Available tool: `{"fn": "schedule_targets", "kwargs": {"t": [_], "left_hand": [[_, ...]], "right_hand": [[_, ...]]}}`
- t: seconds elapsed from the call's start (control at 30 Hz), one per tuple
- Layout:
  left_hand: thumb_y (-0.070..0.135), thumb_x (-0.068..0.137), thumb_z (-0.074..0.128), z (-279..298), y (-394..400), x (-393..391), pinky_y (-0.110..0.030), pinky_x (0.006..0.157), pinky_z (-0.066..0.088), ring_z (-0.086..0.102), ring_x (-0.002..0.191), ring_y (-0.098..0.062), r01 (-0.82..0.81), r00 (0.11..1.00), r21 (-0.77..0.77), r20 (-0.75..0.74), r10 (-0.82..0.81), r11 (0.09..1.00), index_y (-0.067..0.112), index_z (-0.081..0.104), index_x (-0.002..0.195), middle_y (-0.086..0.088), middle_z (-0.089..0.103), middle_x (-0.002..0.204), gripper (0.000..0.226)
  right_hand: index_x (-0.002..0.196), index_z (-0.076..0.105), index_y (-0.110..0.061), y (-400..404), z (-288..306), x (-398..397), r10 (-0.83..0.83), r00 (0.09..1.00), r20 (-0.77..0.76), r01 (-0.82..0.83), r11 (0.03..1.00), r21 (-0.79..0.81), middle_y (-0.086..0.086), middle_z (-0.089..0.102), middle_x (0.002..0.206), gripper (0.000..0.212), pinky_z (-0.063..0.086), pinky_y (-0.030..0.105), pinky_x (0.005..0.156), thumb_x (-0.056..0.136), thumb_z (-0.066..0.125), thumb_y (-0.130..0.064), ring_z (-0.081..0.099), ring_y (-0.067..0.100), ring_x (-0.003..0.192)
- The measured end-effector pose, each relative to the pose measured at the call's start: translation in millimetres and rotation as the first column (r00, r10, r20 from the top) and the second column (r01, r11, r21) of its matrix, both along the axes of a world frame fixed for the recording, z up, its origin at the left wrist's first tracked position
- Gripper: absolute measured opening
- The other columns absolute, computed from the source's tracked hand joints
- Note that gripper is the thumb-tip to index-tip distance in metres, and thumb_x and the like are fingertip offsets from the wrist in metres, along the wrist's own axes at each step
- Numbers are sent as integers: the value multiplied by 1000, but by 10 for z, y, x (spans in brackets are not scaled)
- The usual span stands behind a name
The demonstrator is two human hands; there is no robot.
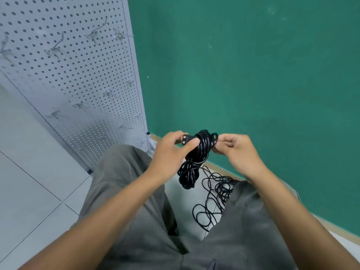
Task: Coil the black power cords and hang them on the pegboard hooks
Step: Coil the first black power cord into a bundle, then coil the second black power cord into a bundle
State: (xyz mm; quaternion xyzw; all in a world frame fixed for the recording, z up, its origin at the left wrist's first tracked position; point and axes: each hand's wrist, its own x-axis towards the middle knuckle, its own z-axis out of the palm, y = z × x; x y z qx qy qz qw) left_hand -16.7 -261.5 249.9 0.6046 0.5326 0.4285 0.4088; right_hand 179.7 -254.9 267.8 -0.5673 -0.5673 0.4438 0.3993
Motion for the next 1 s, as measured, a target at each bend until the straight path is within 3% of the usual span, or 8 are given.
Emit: {"fn": "schedule_targets", "kwargs": {"t": [0.13, 0.23, 0.4, 0.53, 0.63, 0.83, 0.93, 1.0], "left_hand": [[46, 93, 70, -542, 462, 47, -32, 85, 39, 53, 99, -17, -67, 959, 13, -276, 68, 998, 1, 66, 83, -5, 66, 92, 46], [47, 91, 72, -1070, 826, 47, -35, 85, 42, 52, 98, -21, -126, 918, -60, -385, 94, 990, 13, 65, 72, -6, 60, 89, 39], [47, 96, 63, -1780, 1335, 8, -35, 58, 39, 59, 70, -30, -169, 804, -295, -593, -42, 941, 15, 45, 64, -4, 56, 65, 48], [41, 97, 64, -2322, 1651, 24, -35, 55, 30, 53, 68, -28, -203, 773, -392, -627, -99, 897, 13, 49, 67, -3, 53, 64, 43], [31, 96, 67, -2692, 1889, 38, -32, 51, 29, 55, 73, -29, -208, 772, -406, -627, -106, 890, 13, 58, 73, -3, 57, 69, 30], [11, 98, 65, -3257, 2338, -16, -37, 77, 52, 66, 93, -35, -164, 786, -335, -613, -83, 928, 7, 73, 106, -14, 74, 102, 12], [7, 96, 66, -3485, 2584, -30, -37, 80, 51, 67, 94, -36, -123, 775, -289, -625, -90, 949, 4, 73, 109, -17, 74, 103, 15], [4, 96, 65, -3655, 2722, -25, -33, 76, 46, 66, 92, -36, -96, 748, -277, -654, -114, 956, 5, 73, 106, -16, 73, 102, 13]], "right_hand": [[97, 73, -4, 503, -420, 350, -28, 995, 97, 42, 987, -154, 11, 77, 95, 11, 56, 35, 87, 99, 62, -5, 64, 17, 79], [84, 72, -15, 788, -823, 527, 66, 968, 240, -4, 968, -251, 19, 77, 98, 15, 55, 42, 91, 96, 66, -8, 63, 19, 79], [77, 73, -18, 1244, -1510, 688, 212, 890, 404, -27, 908, -418, 12, 76, 88, 21, 50, 33, 76, 96, 65, -11, 60, 19, 75], [82, 70, -17, 1598, -2069, 757, 291, 851, 437, -20, 849, -528, -7, 64, 75, 19, 43, 18, 61, 98, 62, -12, 56, 9, 69], [90, 74, -9, 1823, -2518, 800, 307, 848, 432, -4, 819, -574, -5, 66, 87, 15, 40, 15, 61, 97, 60, -9, 59, 11, 78], [72, 68, -24, 2223, -3345, 769, 347, 845, 406, -5, 766, -643, -3, 70, 84, 29, 44, 22, 63, 94, 59, -7, 67, 22, 87], [96, 72, -19, 2388, -3698, 681, 338, 869, 361, -21, 755, -656, 10, 72, 109, 10, 51, 31, 82, 96, 64, -13, 69, 29, 99], [121, 68, -13, 2486, -3900, 602, 357, 870, 341, -46, 746, -664, 13, 69, 119, 23, 51, 31, 83, 99, 63, -17, 69, 29, 102]]}}
